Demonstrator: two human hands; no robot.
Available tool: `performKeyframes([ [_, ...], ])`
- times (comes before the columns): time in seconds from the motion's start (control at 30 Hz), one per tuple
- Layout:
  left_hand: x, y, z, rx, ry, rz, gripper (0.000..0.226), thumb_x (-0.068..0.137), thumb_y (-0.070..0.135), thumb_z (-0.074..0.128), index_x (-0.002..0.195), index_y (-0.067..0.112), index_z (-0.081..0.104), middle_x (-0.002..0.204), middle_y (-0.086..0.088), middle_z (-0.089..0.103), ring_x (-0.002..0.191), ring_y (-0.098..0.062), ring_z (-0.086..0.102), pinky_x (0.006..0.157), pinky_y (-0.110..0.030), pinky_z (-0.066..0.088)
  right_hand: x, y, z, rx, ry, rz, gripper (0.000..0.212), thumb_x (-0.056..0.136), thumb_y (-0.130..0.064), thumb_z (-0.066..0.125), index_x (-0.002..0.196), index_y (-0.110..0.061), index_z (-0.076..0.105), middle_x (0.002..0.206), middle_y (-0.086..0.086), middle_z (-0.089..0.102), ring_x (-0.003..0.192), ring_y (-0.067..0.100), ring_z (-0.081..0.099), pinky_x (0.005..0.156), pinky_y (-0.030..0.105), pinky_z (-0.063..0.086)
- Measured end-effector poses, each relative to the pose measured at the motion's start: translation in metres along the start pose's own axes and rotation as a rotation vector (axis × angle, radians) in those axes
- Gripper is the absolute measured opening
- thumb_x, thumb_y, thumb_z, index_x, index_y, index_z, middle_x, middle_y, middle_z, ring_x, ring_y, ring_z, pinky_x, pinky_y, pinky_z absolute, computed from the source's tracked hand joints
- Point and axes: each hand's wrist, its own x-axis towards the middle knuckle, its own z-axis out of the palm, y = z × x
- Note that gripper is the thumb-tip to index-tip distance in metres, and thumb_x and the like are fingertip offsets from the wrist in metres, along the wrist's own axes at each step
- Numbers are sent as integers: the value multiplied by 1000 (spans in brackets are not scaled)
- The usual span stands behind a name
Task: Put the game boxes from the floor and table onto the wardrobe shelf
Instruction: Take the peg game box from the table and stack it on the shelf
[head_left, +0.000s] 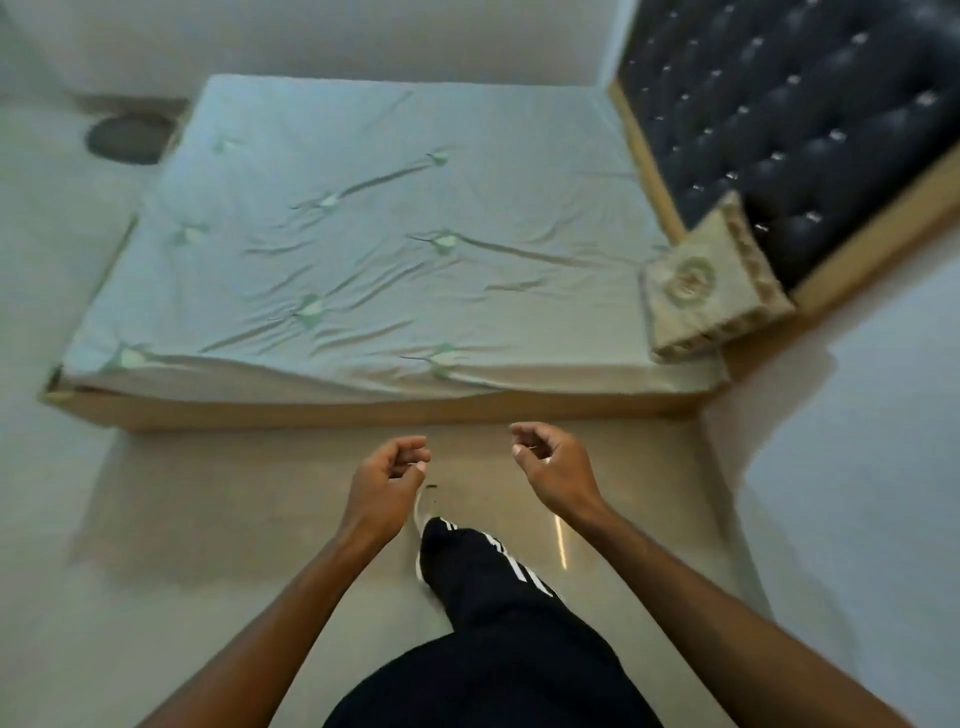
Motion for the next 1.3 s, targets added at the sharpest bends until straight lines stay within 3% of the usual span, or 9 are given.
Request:
performKeyframes([
  [0.07, 26, -7, -45, -31, 81, -26, 27, 90, 7, 61, 113, 21, 65, 102, 4, 72, 96, -12, 68, 88, -30, 56, 43, -31, 45, -18, -73, -45, 23, 88, -11, 63, 108, -20, 71, 91, -5, 71, 79, 4, 64, 70, 8, 50],
  [0.23, 67, -22, -168, -143, 328, -137, 26, 91, 10, 61, 110, 28, 64, 103, 4, 71, 97, -14, 68, 89, -32, 56, 122, -126, 173, -110, -331, -168, 26, 91, -15, 62, 116, -18, 68, 99, -6, 69, 90, 3, 64, 80, 21, 54],
  [0.57, 67, -91, -408, -408, 1000, -290, 29, 88, 1, 60, 107, 21, 67, 98, 1, 73, 96, -14, 68, 91, -33, 55, 164, -300, 467, -319, -864, -469, 24, 91, -14, 62, 114, -15, 69, 98, -3, 69, 81, 4, 62, 68, 4, 46],
  [0.7, 61, -133, -512, -471, 1171, -301, 31, 87, -2, 60, 101, 25, 67, 97, -1, 73, 95, -16, 68, 92, -35, 55, 155, -363, 590, -389, -1005, -590, 23, 94, -17, 59, 116, -19, 67, 102, -2, 69, 82, -4, 59, 63, -3, 41],
  [0.77, 57, -150, -562, -484, 1209, -306, 32, 86, -2, 61, 100, 27, 67, 98, -2, 73, 95, -17, 68, 93, -39, 55, 147, -391, 646, -378, -1033, -604, 23, 93, -18, 60, 115, -22, 67, 101, -2, 70, 81, -4, 60, 68, 1, 46],
  [0.9, 42, -185, -685, -510, 1309, -309, 27, 83, 4, 63, 100, 25, 67, 97, -4, 74, 94, -20, 69, 94, -45, 55, 123, -450, 781, -346, -1114, -634, 20, 89, -27, 63, 106, -34, 69, 90, -15, 71, 83, -2, 65, 77, 24, 56],
  [1.0, 35, -207, -766, -515, 1381, -316, 25, 81, 10, 63, 100, 26, 67, 97, -3, 74, 93, -21, 69, 94, -45, 55, 102, -489, 868, -325, -1151, -664, 19, 87, -22, 65, 104, -30, 71, 89, -11, 73, 81, 3, 67, 73, 22, 53],
  [1.17, 28, -247, -887, -536, 1442, -375, 25, 88, 6, 61, 106, 22, 67, 99, 2, 73, 94, -17, 68, 91, -37, 56, 71, -541, 1009, -348, -1257, -701, 22, 91, -17, 64, 111, -21, 70, 96, -6, 72, 86, 4, 67, 68, 7, 49],
  [1.3, 28, -284, -988, -535, 1514, -377, 24, 76, 18, 60, 96, 31, 66, 96, 2, 74, 89, -18, 68, 86, -34, 56, 57, -580, 1126, -365, -1327, -735, 22, 91, -19, 63, 112, -21, 69, 94, -9, 72, 85, 4, 67, 74, 15, 53],
])
